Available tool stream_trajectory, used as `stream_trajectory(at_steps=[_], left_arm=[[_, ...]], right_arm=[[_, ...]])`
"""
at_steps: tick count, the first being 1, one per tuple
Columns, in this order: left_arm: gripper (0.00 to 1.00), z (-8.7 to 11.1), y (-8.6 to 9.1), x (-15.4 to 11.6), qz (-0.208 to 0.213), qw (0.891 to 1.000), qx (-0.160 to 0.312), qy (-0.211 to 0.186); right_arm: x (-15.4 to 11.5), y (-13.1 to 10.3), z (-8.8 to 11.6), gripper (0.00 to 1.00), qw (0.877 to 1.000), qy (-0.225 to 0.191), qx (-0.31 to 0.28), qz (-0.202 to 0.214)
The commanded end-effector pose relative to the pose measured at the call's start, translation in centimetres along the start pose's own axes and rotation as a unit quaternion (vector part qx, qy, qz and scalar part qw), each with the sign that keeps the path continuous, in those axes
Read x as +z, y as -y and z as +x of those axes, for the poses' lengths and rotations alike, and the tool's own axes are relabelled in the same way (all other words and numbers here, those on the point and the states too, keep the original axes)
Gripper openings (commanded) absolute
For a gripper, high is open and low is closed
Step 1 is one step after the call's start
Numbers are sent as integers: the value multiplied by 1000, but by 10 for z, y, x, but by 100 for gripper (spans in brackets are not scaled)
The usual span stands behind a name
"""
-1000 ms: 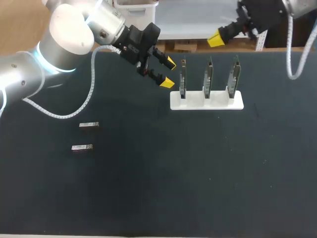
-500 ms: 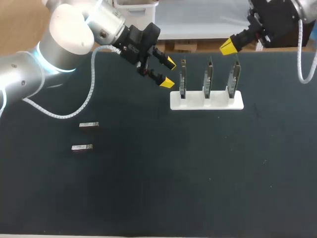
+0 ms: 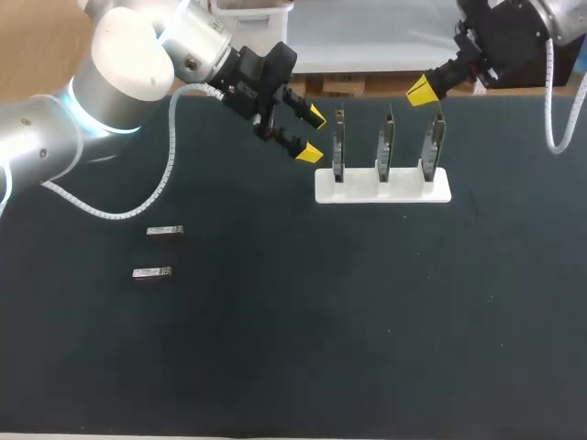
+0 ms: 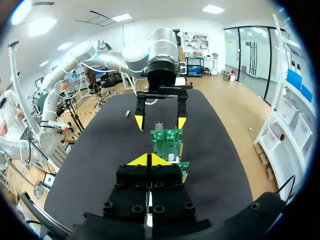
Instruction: Pick up the optical module with the left hand, and insert it into the network port with the right hand.
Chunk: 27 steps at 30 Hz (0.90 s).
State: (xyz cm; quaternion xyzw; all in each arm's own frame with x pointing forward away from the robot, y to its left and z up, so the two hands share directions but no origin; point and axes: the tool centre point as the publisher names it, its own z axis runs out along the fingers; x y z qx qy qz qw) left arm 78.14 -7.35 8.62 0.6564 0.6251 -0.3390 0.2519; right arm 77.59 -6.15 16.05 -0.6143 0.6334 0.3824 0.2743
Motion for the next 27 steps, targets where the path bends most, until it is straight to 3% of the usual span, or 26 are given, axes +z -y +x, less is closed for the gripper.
stream_trajectory(at_steps=[1,10,11,12,27], left_arm=[[100,0,-2,0,2,1000,0,-1],[100,0,-2,0,2,1000,0,-1],[100,0,-2,0,2,1000,0,-1],[100,0,-2,0,2,1000,0,-1],[100,0,-2,0,2,1000,0,-1]], right_arm=[[3,2,2,0,1000,0,2,1],[6,-1,3,0,1000,3,7,11],[7,-1,3,37,1000,1,9,20],[7,-1,3,100,1000,1,9,20],[7,-1,3,100,1000,1,9,20]])
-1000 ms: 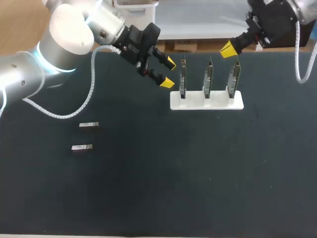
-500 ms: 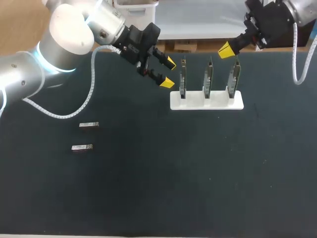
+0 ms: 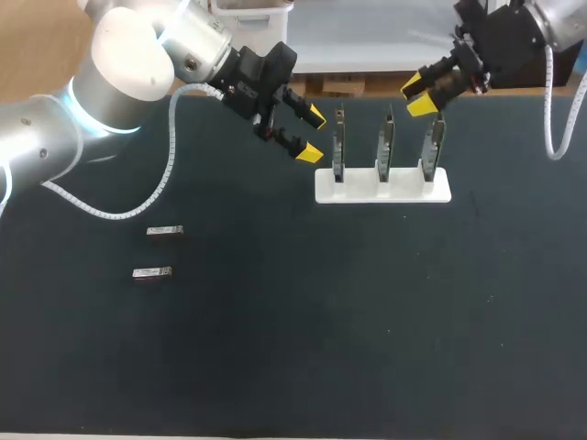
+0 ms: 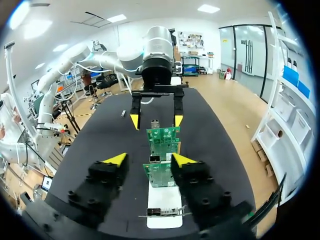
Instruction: Pick up the optical module with the left hand, and insert it into the network port with the right hand.
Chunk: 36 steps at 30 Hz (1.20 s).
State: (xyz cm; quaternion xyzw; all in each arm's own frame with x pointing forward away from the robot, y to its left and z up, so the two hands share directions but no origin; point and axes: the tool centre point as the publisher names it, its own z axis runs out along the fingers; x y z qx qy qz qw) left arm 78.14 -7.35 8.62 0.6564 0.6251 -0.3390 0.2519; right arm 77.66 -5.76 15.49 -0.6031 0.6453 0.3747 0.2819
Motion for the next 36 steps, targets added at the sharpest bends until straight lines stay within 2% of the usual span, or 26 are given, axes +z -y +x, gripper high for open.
stream_trajectory(at_steps=[1,10,16,23,28,36], left_arm=[[100,0,-2,0,2,1000,0,-1],[100,-2,-3,-4,-5,1000,1,3],[100,4,1,-19,-25,999,23,-31],[100,35,18,-46,-40,995,27,-87],[100,61,35,-77,-73,986,31,-148],[100,99,61,-115,-85,976,19,-200]], right_arm=[[0,-2,0,100,1000,0,0,3],[0,-2,0,100,1000,0,0,3],[0,-2,0,100,1000,0,0,3],[0,-2,0,100,1000,0,0,3],[0,-2,0,100,1000,0,0,3],[0,-2,0,100,1000,0,0,3]])
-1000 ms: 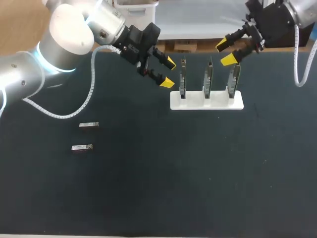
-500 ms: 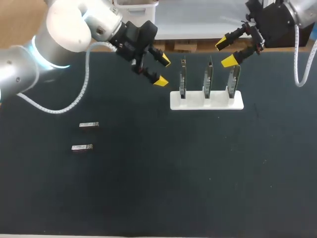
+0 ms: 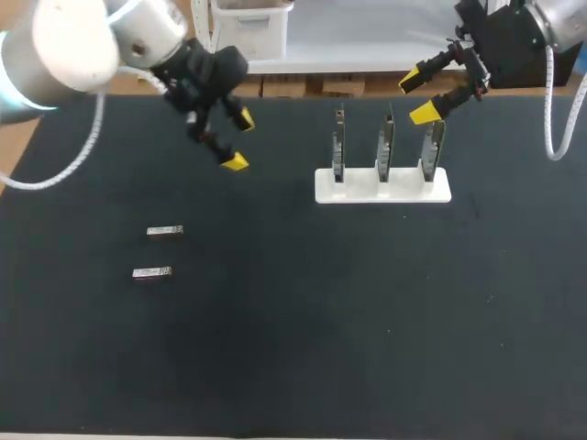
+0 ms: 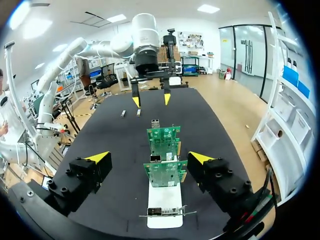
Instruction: Pick up the optical module with the left hand, and insert it into the network port with the right hand.
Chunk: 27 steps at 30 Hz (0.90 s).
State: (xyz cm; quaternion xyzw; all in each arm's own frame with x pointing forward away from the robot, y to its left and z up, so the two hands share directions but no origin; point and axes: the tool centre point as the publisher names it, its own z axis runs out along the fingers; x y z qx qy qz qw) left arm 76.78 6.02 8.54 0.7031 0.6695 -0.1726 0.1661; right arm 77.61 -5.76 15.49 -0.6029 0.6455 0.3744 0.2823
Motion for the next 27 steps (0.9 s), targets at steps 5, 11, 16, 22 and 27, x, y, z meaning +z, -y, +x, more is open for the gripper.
stream_trajectory(at_steps=[5,11,16,22,27], left_arm=[[100,41,47,-20,-38,998,-4,-46],[100,67,58,-22,-48,994,-12,-96],[100,86,69,-20,-47,990,-16,-132],[100,105,78,-14,-55,984,-28,-166],[100,116,87,-7,-48,981,-38,-185]], right_arm=[[0,-2,0,100,1000,0,-1,2],[0,-2,0,100,1000,0,-1,2],[0,-2,0,100,1000,0,-1,2],[0,-2,0,100,1000,0,-1,2],[0,-2,0,100,1000,0,-1,2]])
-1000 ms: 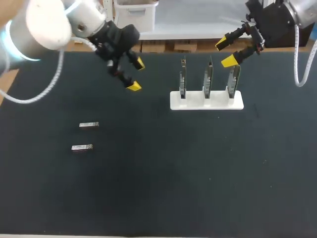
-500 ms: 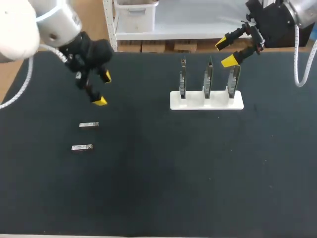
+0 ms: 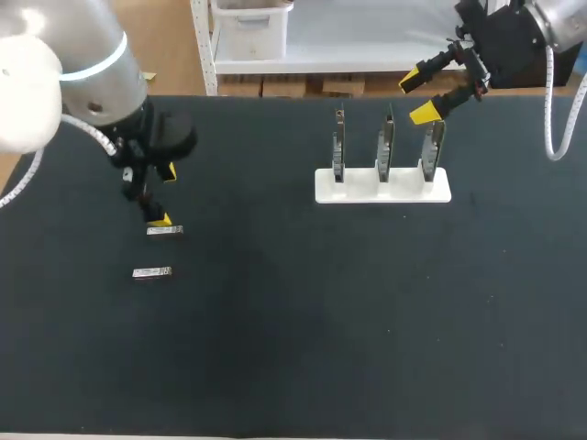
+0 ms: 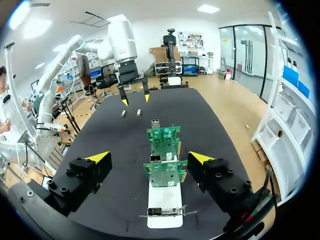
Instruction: Pick up the optical module with the left hand, and insert it into the network port with the right hand.
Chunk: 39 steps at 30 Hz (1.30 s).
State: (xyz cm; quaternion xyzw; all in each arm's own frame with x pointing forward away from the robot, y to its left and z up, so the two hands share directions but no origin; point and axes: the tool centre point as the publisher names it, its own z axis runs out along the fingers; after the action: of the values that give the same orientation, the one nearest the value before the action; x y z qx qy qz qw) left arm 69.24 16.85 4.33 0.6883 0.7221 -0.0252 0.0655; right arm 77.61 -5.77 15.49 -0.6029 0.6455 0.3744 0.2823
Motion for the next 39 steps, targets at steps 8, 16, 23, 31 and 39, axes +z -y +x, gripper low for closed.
stream_trajectory(at_steps=[8,16,23,31,39], left_arm=[[100,9,12,16,7,999,-34,-26],[100,20,17,28,25,998,-53,-38],[100,29,15,31,24,997,-62,-48],[100,34,14,41,28,996,-65,-48],[100,40,15,47,35,996,-69,-49]], right_arm=[[0,-2,0,100,1000,0,-1,2],[0,-2,0,100,1000,0,-1,2],[0,-2,0,100,1000,0,-1,2],[0,-2,0,100,1000,0,-1,2],[0,-2,0,100,1000,0,-1,2]])
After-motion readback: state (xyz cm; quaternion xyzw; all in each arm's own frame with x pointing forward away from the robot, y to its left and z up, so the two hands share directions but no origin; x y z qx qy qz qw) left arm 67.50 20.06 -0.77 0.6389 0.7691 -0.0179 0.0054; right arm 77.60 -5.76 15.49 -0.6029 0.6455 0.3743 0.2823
